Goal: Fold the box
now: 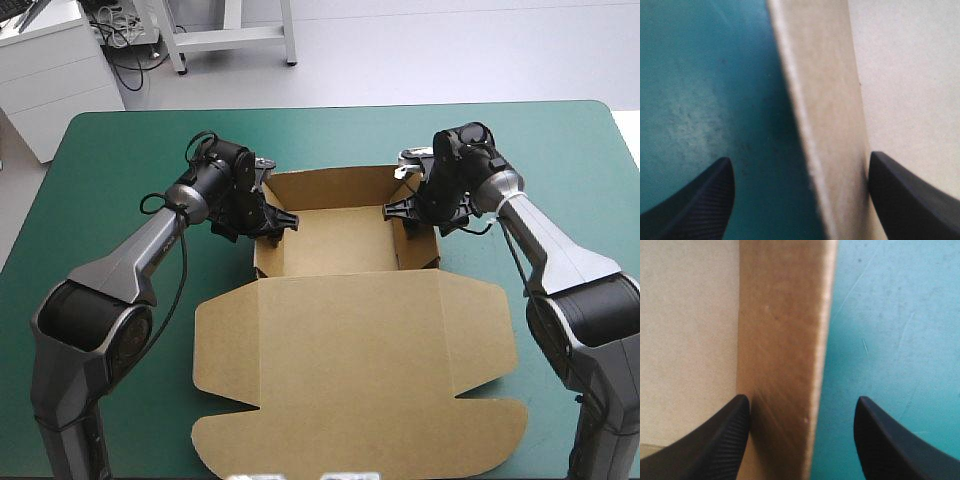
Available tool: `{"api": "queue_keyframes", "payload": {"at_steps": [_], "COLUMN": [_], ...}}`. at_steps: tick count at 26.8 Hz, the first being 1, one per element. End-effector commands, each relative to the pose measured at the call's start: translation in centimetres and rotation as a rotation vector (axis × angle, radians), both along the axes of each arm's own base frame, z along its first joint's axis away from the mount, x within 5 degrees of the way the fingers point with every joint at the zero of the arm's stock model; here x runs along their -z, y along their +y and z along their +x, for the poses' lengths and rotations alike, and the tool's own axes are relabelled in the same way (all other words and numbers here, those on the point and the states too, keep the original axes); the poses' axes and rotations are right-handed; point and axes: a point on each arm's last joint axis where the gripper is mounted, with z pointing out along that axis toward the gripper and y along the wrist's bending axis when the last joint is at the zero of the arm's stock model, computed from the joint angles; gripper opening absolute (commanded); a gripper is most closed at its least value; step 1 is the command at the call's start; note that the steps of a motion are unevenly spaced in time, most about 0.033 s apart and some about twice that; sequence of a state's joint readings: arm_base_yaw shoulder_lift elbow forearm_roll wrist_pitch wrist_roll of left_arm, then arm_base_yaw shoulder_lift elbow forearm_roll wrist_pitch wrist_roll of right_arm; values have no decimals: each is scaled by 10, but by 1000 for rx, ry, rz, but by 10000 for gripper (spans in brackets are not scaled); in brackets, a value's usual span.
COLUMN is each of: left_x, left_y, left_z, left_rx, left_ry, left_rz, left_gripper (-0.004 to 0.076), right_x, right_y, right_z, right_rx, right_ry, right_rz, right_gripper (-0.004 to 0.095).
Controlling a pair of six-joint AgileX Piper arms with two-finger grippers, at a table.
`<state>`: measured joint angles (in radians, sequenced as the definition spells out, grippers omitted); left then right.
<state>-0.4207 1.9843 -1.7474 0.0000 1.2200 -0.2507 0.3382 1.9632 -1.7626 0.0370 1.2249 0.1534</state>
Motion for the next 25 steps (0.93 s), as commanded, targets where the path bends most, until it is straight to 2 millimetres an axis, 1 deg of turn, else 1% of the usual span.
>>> {"api": "queue_keyframes", "payload": {"at_steps": [1,2,3,4,5,7,8,9,10,12,13,15,16,17,19,22,23,25], "left_x": [-46,-52,-71,-79,-94,-114,-130,-140,-154,-179,-202,-219,-231,-237,-253,-272,-275,-282], "left_y": [5,5,3,2,1,0,0,1,2,6,13,20,25,29,36,46,48,55], "left_z": [-6,-5,-2,-1,-1,-1,-3,-4,-7,-16,-26,-35,-44,-50,-66,-92,-97,-117], "left_rx": [7,7,5,4,4,4,4,4,4,21,67,87,83,84,89,106,113,143], "left_ry": [-83,-104,-163,-188,-229,-287,-334,-365,-406,-484,-571,-636,-669,-688,-734,-781,-787,-801], "left_rz": [15,11,-21,-40,-74,-115,-141,-155,-174,-196,-180,-151,-155,-153,-159,-187,-192,-193], "left_gripper": [550,550,550,550,550,549,540,529,507,442,360,274,195,137,-13,-32,-32,-32], "right_x": [-34,-35,-44,-49,-56,-68,-77,-83,-90,-103,-116,-128,-137,-143,-157,-170,-173,-177], "right_y": [-7,-7,-9,-9,-10,-11,-12,-13,-13,-19,-27,-31,-33,-34,-39,-42,-43,-41], "right_z": [-7,-7,-7,-8,-9,-10,-11,-13,-15,-21,-27,-35,-42,-47,-60,-72,-75,-80], "right_rx": [-7,-7,-8,-8,-7,-5,-4,-4,-3,0,5,6,-9,-20,-24,-34,-50,-66], "right_ry": [-74,-79,-110,-127,-148,-184,-209,-226,-245,-291,-340,-376,-400,-415,-452,-490,-498,-501], "right_rz": [11,10,-5,1,2,12,21,27,33,1,-45,-52,-52,-51,-40,-30,-26,3], "right_gripper": [590,590,590,591,590,590,590,590,589,590,590,591,589,589,589,586,586,587]}}
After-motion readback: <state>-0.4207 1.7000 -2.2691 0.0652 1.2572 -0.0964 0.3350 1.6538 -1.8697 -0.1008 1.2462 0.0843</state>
